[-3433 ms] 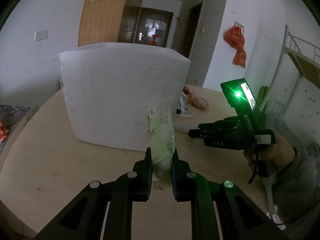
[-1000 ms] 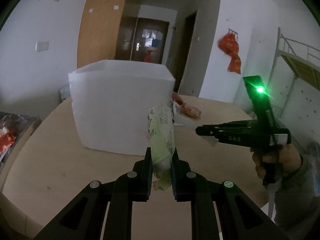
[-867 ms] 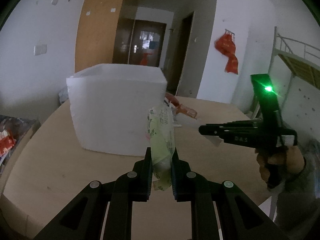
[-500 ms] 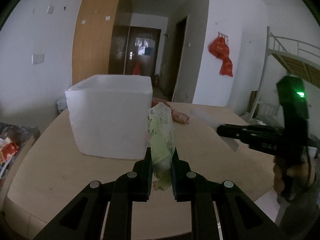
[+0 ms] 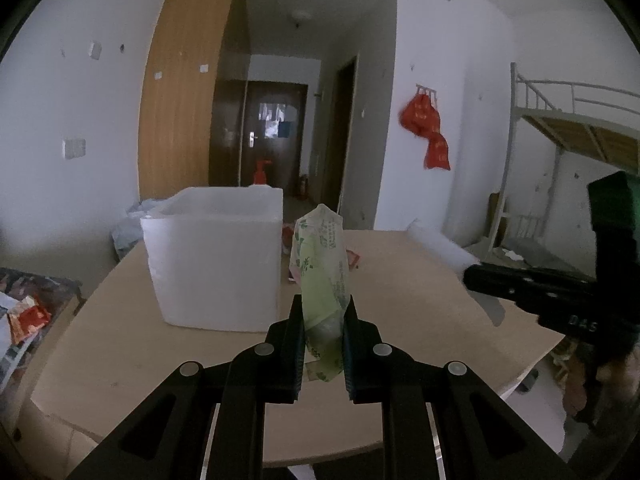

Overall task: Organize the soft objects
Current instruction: 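Lift the foam strip with the right tool while the left tool carries the bag toward the box, then carry the green bag with the left tool and the foam strip with the right tool over the box opening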

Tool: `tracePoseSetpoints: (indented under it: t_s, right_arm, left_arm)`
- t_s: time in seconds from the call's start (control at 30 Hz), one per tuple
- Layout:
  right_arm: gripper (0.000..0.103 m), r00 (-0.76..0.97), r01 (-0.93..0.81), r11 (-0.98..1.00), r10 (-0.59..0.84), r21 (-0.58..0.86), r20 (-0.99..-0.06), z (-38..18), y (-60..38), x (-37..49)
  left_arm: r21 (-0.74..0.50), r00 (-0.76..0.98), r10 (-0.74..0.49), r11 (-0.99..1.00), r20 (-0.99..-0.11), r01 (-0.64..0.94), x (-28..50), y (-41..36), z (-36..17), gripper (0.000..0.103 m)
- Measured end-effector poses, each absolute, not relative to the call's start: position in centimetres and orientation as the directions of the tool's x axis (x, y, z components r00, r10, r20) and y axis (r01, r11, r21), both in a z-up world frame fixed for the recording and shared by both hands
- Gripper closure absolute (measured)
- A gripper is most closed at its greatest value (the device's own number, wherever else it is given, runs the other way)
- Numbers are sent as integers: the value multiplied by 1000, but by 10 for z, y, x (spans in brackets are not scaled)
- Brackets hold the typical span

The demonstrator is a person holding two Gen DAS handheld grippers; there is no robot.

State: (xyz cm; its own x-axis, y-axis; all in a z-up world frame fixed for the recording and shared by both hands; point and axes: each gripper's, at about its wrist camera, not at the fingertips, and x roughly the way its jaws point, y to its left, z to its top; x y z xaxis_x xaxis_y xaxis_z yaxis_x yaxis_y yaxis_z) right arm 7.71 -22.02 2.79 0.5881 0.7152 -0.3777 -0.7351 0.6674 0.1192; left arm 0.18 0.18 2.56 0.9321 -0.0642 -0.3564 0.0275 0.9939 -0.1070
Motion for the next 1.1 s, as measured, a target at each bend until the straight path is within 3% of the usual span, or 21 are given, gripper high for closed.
tracePoseSetpoints:
  t_s: [0.6, 1.1]
  right_arm:
    - [88, 530, -805, 580, 797, 123, -290, 31, -207, 44]
    - [88, 390, -879, 451, 867, 154, -311, 33, -160, 69]
  left_arm:
    - [-35, 953, -11, 999, -304, 0, -36, -4, 37, 86]
    - [-30, 949, 108, 992, -296, -123, -41, 27, 41, 86]
